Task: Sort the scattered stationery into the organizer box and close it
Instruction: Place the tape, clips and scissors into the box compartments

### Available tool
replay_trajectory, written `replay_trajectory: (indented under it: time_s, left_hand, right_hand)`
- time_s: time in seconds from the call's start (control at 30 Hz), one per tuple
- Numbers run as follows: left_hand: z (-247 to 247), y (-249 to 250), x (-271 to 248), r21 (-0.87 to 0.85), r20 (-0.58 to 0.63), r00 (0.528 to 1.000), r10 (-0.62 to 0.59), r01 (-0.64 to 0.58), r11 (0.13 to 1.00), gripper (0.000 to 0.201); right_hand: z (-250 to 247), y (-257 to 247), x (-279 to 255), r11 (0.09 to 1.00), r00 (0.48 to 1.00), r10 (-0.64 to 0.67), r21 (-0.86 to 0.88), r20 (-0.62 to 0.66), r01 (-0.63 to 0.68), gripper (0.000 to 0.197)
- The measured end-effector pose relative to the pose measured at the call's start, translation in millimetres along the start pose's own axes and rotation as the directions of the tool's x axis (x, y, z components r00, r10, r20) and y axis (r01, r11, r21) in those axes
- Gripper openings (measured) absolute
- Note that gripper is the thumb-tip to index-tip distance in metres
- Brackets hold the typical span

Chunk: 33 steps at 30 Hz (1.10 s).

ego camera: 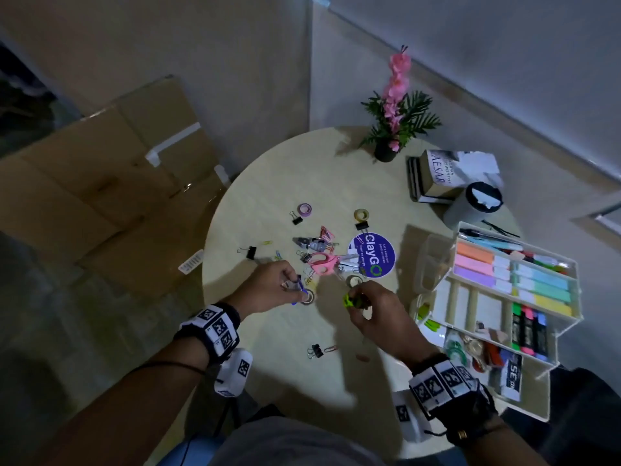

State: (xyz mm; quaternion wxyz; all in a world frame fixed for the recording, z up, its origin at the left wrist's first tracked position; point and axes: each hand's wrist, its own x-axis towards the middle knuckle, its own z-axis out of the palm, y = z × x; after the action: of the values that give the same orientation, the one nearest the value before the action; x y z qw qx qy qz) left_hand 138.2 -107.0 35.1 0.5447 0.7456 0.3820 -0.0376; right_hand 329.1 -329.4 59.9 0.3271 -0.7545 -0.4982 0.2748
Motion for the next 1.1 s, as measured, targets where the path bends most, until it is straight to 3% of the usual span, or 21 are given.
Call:
replay_trajectory:
  time_s: [0.17, 0.27, 0.37, 0.57, 0.7, 0.8, 1.1]
  left_hand:
    - [24.9, 58.0, 2.9, 0.032, 0.088, 0.991, 0.097, -0.1, 0.995, 0.033]
    - [64.4, 107.0, 9.1, 0.062, 0.122, 0.966, 0.227, -0.236, 0.97, 0.031]
    - [114.7, 157.7, 13.9, 0.059, 0.176, 0.908, 0.381, -0.396, 0.916, 0.031]
    - [220.0, 227.3, 24.4, 0.087, 0.314, 0.785, 0.535, -0.584, 0.807, 0.024]
    - [265.7, 234.8, 32.5, 0.25, 0.385, 0.746, 0.543, -0.651, 0.717, 0.019]
    - [284.9, 226.1, 37.9, 0.341, 0.352, 0.738, 0.576, -0.674, 0.655, 0.019]
    - [311.4, 221.2, 36.9, 0.442, 0.197, 0.758, 0.622, -0.635, 0.634, 0.017]
  right_hand:
    - [-28.0, 7.4, -36.6, 1.0, 0.999, 0.013, -0.007, -0.039, -0.013, 0.02]
    - [-52.4, 16.0, -65.9, 0.999, 0.995, 0.033, 0.002, -0.098, -0.033, 0.02]
    - [-78.8, 32.7, -102.6, 0.996, 0.98, 0.091, 0.002, -0.178, -0.092, 0.022]
    - [-120.9, 69.8, -168.9, 0.985, 0.915, 0.173, 0.047, -0.364, -0.168, 0.025]
    - [-134.4, 93.8, -195.9, 0.969, 0.88, 0.247, 0.095, -0.407, -0.228, 0.023]
    - [-142.0, 101.5, -207.4, 0.968, 0.872, 0.25, 0.123, -0.42, -0.218, 0.025]
    - [-153.6, 115.5, -213.6, 0.975, 0.88, 0.214, 0.151, -0.424, -0.165, 0.023]
